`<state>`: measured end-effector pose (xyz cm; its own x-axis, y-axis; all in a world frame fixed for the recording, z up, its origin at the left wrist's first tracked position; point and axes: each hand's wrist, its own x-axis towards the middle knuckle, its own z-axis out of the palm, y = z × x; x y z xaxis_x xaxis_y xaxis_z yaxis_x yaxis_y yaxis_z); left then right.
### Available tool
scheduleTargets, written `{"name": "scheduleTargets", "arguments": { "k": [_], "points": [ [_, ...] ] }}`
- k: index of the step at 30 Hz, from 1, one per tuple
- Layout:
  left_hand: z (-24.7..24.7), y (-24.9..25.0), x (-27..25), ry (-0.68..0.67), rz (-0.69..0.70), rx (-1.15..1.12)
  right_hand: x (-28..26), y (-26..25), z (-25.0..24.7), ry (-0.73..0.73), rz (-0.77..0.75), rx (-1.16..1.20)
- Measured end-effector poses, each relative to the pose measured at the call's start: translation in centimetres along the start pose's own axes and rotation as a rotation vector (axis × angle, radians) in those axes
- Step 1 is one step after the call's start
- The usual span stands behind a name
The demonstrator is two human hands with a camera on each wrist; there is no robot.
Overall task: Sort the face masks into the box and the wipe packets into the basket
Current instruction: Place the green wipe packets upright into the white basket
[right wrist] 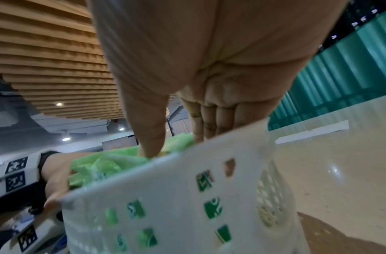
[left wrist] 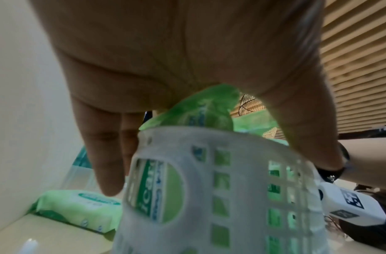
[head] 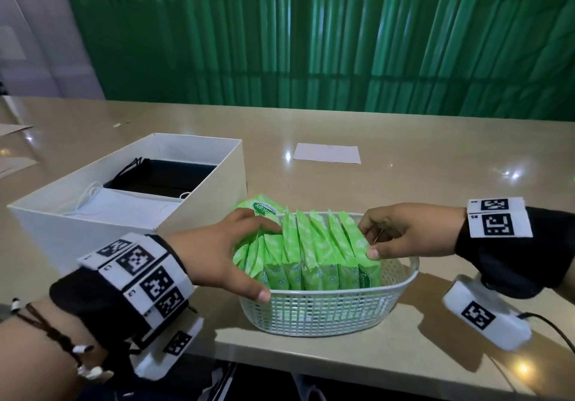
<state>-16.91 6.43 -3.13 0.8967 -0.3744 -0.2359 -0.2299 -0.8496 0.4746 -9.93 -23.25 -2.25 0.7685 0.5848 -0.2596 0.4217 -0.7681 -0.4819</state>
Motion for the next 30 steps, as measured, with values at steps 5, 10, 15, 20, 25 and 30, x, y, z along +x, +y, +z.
{"name": "scheduleTargets", "arguments": {
  "k": [5, 10, 15, 20, 25, 30],
  "points": [
    [0.2, -0.2, 0.0, 0.021, 0.016, -0.019, -0.2, 0.3, -0.6, -0.073, 0.006, 0.123],
    [0.9, 1.3, 1.6, 0.116, 0.027, -0.054, -0.9, -0.6, -2.2, 0.083, -0.084, -0.269],
    [2.0, 3.3, 4.6, 0.181, 0.036, -0.139, -1.8, 2.1, -2.0, -0.134, 0.046, -0.364],
    [2.2, 5.1, 7.6, 0.248, 0.045, -0.222, -3.0, 5.0, -2.6, 0.019, 0.152, -0.322],
    [0.2, 3.5, 10.5, 0.317, -0.134, -0.251, -3.9, 7.1, -3.5, 0.08, 0.248, -0.262],
    [-0.4, 0.7, 13.6, 0.334, -0.464, -0.087, -3.9, 8.0, -3.3, 0.123, 0.266, -0.198]
  ]
}}
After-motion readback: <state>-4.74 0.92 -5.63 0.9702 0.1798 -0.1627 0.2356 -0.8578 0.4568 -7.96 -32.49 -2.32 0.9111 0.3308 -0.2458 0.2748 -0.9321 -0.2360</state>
